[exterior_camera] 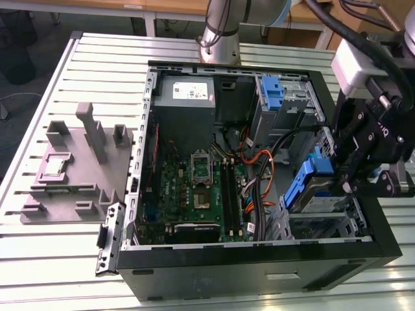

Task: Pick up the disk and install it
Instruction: 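Insert the disk into the insertion slot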

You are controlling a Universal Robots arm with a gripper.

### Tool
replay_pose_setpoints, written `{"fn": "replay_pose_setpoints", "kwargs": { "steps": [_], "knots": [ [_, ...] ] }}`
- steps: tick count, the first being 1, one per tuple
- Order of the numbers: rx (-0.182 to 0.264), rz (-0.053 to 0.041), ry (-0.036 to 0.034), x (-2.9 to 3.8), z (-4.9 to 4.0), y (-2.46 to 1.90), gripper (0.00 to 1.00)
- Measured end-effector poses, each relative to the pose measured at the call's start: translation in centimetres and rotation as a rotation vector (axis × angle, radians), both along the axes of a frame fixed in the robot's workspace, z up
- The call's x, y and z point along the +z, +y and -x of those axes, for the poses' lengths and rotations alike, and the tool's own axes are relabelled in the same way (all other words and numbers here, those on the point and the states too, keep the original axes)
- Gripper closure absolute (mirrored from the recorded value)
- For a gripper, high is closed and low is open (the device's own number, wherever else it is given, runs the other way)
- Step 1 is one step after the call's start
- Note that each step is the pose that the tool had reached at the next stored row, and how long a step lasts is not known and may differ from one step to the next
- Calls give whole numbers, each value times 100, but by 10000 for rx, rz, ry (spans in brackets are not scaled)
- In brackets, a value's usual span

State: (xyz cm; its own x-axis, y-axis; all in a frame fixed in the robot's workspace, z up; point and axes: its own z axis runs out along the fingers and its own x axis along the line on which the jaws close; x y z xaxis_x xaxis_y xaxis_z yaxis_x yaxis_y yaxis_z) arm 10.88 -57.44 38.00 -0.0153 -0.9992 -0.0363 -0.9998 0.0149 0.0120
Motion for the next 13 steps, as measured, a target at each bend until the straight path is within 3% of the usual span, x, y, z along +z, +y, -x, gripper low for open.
{"fn": "replay_pose_setpoints", "kwargs": {
  "steps": [13],
  "knots": [
    [0,0,1,-236,0,-1,65]
  ]
}}
